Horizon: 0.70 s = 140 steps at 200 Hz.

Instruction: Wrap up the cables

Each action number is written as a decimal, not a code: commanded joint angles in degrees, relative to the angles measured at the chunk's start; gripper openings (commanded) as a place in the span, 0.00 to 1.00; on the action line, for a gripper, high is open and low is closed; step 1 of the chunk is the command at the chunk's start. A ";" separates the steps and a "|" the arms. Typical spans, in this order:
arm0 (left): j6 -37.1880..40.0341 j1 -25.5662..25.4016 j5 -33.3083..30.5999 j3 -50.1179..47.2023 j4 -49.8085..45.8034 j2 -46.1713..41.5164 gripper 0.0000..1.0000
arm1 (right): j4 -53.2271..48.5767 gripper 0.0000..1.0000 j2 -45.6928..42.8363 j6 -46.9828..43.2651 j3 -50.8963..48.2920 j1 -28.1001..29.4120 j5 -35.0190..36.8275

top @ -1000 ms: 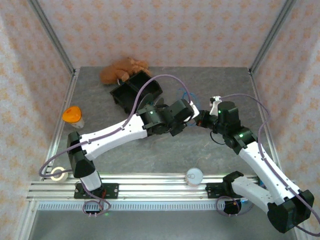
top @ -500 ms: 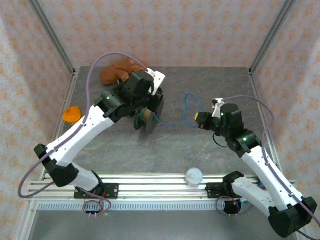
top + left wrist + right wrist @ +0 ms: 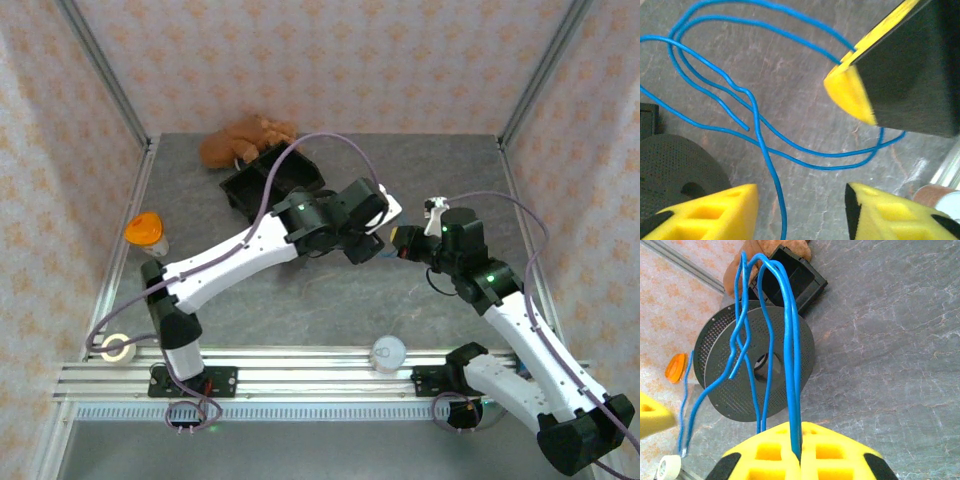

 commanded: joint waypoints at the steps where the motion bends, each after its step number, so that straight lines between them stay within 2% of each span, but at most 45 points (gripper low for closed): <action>1: 1.57 0.03 -3.24 3.23 -4.91 2.12 0.38 | -0.29 0.00 -0.96 -0.51 3.15 -0.19 0.37; 12: 1.61 -0.03 -3.61 4.35 -5.92 3.51 0.24 | -0.38 0.00 -1.10 -0.47 3.61 -0.17 0.39; 26: 1.13 0.16 -6.44 5.31 -6.54 4.35 0.00 | -0.86 0.00 -1.14 -0.52 4.05 -0.18 0.48; 50: -0.73 2.13 -8.87 4.03 -5.13 1.88 0.00 | -3.34 0.00 -1.65 -0.87 5.00 -0.25 2.56; 91: -5.32 11.32 0.58 -8.39 4.74 -10.51 0.00 | -5.57 0.00 -4.47 1.45 5.64 -0.32 6.99; 140: -6.83 17.20 4.10 -12.65 6.63 -16.15 0.00 | -4.12 0.00 -6.29 2.03 4.78 -0.28 6.42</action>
